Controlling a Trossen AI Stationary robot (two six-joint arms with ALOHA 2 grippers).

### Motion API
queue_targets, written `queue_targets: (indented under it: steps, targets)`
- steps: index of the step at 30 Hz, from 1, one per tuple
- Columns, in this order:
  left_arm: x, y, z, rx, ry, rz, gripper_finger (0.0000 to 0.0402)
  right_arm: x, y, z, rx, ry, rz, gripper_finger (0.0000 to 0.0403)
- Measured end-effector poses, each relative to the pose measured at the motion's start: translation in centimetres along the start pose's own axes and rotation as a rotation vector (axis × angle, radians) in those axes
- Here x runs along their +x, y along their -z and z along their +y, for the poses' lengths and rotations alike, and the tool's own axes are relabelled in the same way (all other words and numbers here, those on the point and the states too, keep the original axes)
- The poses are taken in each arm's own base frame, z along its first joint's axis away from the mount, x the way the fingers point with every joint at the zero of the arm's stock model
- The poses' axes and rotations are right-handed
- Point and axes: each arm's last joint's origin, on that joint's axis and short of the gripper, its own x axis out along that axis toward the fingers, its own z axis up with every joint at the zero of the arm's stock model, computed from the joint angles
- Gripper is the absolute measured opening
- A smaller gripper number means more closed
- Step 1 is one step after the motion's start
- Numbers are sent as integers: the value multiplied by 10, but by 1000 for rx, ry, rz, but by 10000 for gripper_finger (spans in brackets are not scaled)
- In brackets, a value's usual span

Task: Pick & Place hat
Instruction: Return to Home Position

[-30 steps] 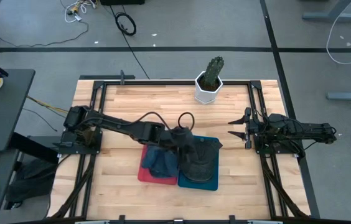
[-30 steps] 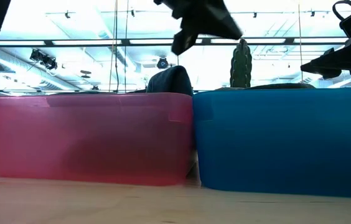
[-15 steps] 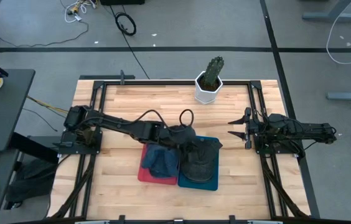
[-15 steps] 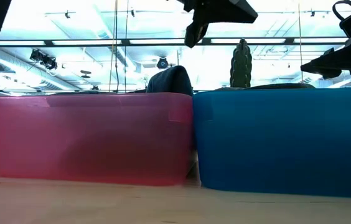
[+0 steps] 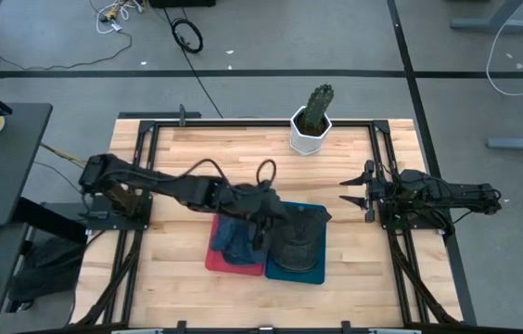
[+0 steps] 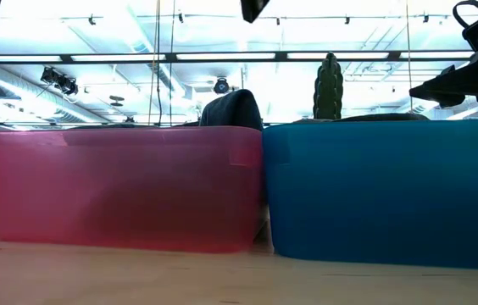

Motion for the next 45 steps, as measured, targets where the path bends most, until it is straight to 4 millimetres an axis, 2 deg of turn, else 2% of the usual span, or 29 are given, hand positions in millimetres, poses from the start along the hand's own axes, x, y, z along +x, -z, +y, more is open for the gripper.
queue_targets:
  steps: [5,9,15,25,29,34,39,45]
  targets:
    - [-20,2,15,-15,-31,-9,30,0,0,0,0,0,0,188]
    - [-36,10,29,-16,-45,-89,30,0,0,0,0,0,0,188]
    - [-48,45,50,9,20,-220,30,0,0,0,0,0,-1,188]
    - [-66,94,57,41,83,-362,30,0,-1,0,1,0,-8,188]
    - [-74,102,58,54,89,-435,30,0,-1,0,1,1,-8,187]
    - [-78,113,60,56,88,-434,30,0,-1,0,1,1,-8,188]
    - [-85,132,64,50,73,-437,30,0,-1,0,1,1,-9,188]
    - [-105,157,74,58,45,-531,30,0,-1,0,1,1,-12,187]
